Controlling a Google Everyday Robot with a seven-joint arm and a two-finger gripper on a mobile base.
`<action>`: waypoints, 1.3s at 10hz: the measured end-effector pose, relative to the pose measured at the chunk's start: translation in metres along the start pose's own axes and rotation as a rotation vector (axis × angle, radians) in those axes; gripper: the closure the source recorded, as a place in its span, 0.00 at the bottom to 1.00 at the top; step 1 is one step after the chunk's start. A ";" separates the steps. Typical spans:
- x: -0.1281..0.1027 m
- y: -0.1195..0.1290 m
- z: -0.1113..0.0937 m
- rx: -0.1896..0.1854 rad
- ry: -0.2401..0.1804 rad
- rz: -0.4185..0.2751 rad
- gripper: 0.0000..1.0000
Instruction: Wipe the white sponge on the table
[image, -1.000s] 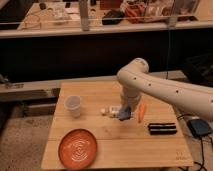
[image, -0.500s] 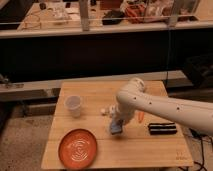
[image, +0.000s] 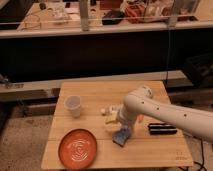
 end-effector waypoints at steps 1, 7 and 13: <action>-0.003 -0.003 0.008 0.007 -0.014 -0.008 0.20; 0.001 -0.001 0.042 -0.174 -0.054 0.124 0.20; 0.011 0.031 0.067 -0.204 -0.181 0.300 0.30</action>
